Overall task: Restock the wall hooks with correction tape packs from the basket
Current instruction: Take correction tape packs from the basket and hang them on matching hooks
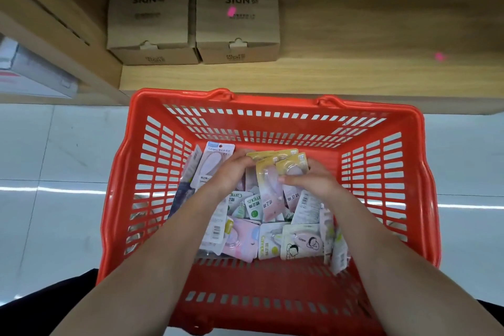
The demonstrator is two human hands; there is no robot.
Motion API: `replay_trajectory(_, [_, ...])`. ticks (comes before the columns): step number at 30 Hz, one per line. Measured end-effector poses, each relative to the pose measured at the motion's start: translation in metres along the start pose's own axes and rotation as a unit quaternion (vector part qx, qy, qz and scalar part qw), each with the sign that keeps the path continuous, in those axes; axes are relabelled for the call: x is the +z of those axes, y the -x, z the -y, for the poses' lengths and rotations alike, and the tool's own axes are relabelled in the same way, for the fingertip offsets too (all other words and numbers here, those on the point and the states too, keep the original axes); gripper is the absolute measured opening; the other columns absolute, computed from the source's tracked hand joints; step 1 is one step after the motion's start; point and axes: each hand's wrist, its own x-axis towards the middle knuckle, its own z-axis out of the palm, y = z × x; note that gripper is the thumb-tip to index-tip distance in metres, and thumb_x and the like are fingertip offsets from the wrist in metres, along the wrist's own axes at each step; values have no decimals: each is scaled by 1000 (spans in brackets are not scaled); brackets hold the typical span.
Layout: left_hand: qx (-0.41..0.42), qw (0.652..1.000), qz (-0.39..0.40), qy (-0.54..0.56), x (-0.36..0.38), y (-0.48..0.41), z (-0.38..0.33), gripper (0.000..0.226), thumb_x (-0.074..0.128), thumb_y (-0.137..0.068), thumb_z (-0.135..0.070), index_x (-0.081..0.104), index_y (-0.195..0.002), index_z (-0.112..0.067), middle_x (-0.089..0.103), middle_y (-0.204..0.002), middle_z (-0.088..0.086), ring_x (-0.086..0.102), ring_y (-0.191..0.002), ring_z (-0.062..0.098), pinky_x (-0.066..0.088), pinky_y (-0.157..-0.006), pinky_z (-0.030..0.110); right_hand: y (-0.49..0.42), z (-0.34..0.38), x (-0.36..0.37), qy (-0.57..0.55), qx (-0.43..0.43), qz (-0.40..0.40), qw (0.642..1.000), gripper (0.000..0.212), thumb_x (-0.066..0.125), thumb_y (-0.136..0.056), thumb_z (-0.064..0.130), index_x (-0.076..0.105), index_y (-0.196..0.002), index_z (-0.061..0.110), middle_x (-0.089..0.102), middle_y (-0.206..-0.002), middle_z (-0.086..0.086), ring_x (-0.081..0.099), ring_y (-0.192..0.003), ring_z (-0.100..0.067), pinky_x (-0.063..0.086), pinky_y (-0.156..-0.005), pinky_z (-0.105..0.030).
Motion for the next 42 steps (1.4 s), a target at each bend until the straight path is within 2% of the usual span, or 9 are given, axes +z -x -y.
replay_trajectory(8, [39,995,51,-77,4,17,2,96,78,-73,-63,34,-152,-32,51,-139,-2,50,-130,16,47,-92,26,10,6,11,-25,-29,-8,999,41,87,-77,41,71,-111,26,78,-104,7,72,-102,-14,54,-98,-43])
replay_trajectory(12, [72,988,-35,-133,9,10,11,76,86,-81,-23,44,-145,-24,60,-135,3,59,-120,21,51,-99,35,16,10,11,-60,-31,-12,998,39,82,-83,46,58,-110,31,67,-112,9,63,-105,-11,51,-96,-40])
replay_trajectory(16, [86,993,-62,-42,1,18,2,63,82,-84,-7,50,-137,-20,63,-122,3,65,-96,11,56,-72,18,30,13,4,-112,-64,-61,990,36,82,-84,39,57,-106,26,63,-103,6,63,-98,-13,50,-79,-32])
replay_trajectory(20, [131,988,-77,-37,-11,40,-11,61,82,-82,0,52,-132,-21,65,-115,-1,67,-105,20,59,-87,29,48,27,2,-135,-121,-77,980,38,88,-79,20,63,-107,25,75,-97,5,74,-83,-8,57,-63,-27])
replay_trajectory(22, [147,984,-96,-42,-16,55,-24,59,80,-83,2,53,-131,-20,66,-110,-2,68,-93,11,57,-73,17,61,39,2,-117,-158,-87,977,42,91,-75,26,64,-108,28,78,-95,7,75,-85,-8,60,-68,-31])
replay_trajectory(28, [188,974,-120,-28,-30,107,-61,58,82,-83,-4,54,-129,-25,67,-112,1,69,-87,18,59,-76,34,104,69,-9,-93,-207,-80,971,48,81,-84,46,55,-123,35,72,-114,10,69,-106,-10,54,-92,-37])
replay_trajectory(31, [201,969,-140,-35,-39,138,-78,56,80,-84,-3,53,-128,-23,68,-102,1,65,-74,13,53,-66,24,133,84,-22,-102,-220,-76,967,51,76,-87,49,50,-127,31,72,-114,5,71,-102,-15,54,-91,-40])
replay_trajectory(36, [229,962,-141,-55,-41,194,-105,56,82,-83,-7,56,-132,-18,69,-112,1,69,-102,19,55,-89,28,189,112,-35,-151,-225,11,963,56,78,-81,25,55,-131,14,73,-113,-2,70,-105,-21,51,-104,-50])
replay_trajectory(42, [274,957,-89,-40,-13,262,-141,53,82,-86,-23,57,-133,-27,71,-115,-2,72,-96,17,60,-84,29,262,133,-47,-155,-253,104,949,41,64,-96,5,57,-136,6,73,-120,-12,72,-106,-26,60,-84,-36])
